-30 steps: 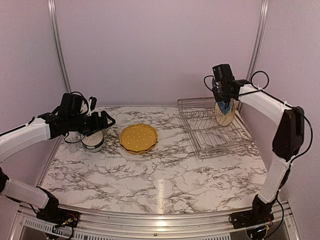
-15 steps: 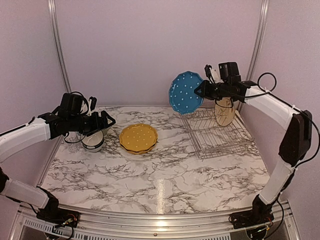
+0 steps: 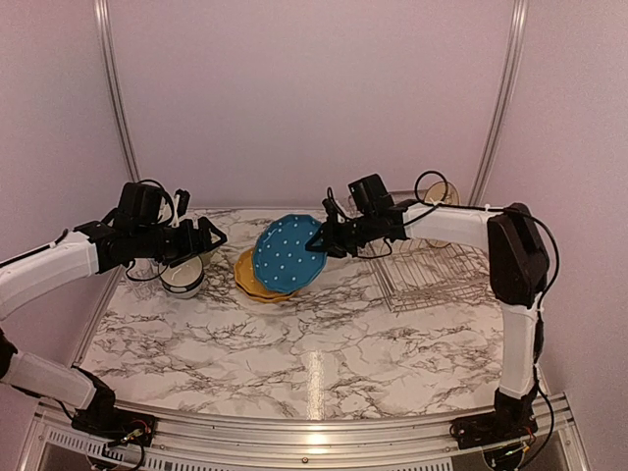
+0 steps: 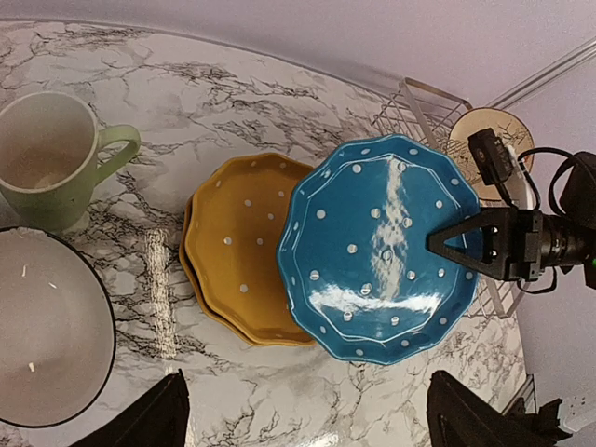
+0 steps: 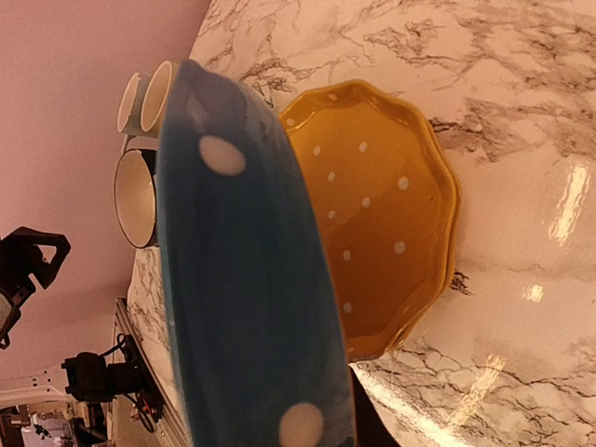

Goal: Unload the mixed dishes from the dish rack
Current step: Place the plate with another plate, then grab the plate from the dish rack, then place the plate with another plate.

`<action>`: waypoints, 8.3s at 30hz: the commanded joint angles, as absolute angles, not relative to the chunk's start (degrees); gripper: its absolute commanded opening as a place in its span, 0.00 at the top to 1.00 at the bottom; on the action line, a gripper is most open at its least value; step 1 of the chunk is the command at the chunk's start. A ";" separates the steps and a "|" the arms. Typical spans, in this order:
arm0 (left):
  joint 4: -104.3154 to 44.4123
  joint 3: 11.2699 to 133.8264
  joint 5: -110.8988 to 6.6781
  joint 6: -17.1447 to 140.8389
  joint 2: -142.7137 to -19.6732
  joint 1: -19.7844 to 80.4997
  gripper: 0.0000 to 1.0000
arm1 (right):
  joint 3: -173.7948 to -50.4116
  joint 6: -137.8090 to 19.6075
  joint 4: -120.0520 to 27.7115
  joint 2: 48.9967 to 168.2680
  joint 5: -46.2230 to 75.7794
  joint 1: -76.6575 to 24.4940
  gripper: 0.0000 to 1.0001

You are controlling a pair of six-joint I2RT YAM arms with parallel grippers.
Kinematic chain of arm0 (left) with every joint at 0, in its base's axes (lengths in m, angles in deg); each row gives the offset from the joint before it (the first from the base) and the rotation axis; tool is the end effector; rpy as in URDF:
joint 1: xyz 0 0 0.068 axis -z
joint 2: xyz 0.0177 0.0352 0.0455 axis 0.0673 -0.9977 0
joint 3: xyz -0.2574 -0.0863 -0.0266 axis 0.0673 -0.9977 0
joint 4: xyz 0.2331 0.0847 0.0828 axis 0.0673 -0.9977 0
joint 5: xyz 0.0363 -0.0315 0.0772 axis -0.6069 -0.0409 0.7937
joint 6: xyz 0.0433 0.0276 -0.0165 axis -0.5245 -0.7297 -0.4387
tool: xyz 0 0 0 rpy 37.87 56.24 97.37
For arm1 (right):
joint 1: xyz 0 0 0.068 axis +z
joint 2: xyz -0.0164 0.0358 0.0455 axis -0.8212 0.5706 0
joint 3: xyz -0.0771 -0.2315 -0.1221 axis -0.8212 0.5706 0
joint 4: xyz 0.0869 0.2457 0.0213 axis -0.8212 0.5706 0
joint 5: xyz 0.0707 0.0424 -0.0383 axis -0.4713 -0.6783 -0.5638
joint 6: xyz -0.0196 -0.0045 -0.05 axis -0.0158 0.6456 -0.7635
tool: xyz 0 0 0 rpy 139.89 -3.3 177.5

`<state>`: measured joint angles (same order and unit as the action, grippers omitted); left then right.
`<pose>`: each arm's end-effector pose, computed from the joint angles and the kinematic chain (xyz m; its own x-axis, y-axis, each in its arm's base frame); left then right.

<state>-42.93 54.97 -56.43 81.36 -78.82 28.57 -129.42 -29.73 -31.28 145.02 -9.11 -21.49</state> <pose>0.2596 -0.1279 0.2921 -0.6806 -0.2416 -0.6917 0.2676 0.7969 -0.5417 0.3803 0.2762 0.2336 -0.9076 -0.0007 -0.4197 -0.3351 0.6035 0.7235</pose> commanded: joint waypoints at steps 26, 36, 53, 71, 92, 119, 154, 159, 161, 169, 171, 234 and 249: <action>-43.54 54.45 -55.67 81.03 -76.55 28.79 0.09 | -149.99 -26.44 -35.46 161.51 -18.62 -20.93 0.97; -42.78 54.92 -56.28 81.28 -78.04 28.85 0.09 | -151.30 -29.50 -31.73 161.91 -18.54 -19.71 0.85; -42.16 54.55 -56.67 81.50 -79.09 28.88 0.09 | -156.18 -42.21 -15.61 159.93 -4.08 -19.60 0.41; -41.99 55.35 -57.22 81.39 -80.62 28.93 0.08 | -143.82 -61.93 -10.76 139.58 38.02 -20.12 0.11; -42.49 55.82 -57.74 81.10 -81.27 29.05 0.08 | -140.76 -63.93 -6.34 139.39 67.10 -40.58 0.09; -45.05 56.68 -55.23 79.92 -79.77 29.00 0.08 | -149.61 -62.33 -10.21 149.60 52.79 -48.00 0.70; -42.78 58.54 -57.32 81.01 -82.83 29.59 0.08 | -141.91 -72.20 -13.16 133.09 69.76 -40.63 1.00; -42.96 58.83 -57.33 80.85 -83.32 29.56 0.08 | -140.57 -71.92 -13.02 130.56 69.07 -39.90 1.00; -42.95 58.83 -57.34 80.78 -83.22 29.60 0.08 | -140.56 -71.72 -12.78 129.70 68.78 -39.39 1.00; -42.88 58.47 -57.30 80.77 -83.32 29.57 0.08 | -142.39 -70.54 -11.90 125.62 64.23 -38.51 1.00; -42.74 58.47 -57.30 80.85 -83.34 29.57 0.08 | -142.92 -69.43 -11.79 124.66 60.31 -38.51 1.00; -43.48 56.10 -55.45 79.97 -81.23 29.57 0.08 | -150.07 -32.65 -29.76 157.93 -6.50 -21.39 1.00; -43.45 56.46 -55.77 80.06 -81.03 29.53 0.08 | -155.36 -36.57 -23.87 161.72 -1.15 -19.82 0.92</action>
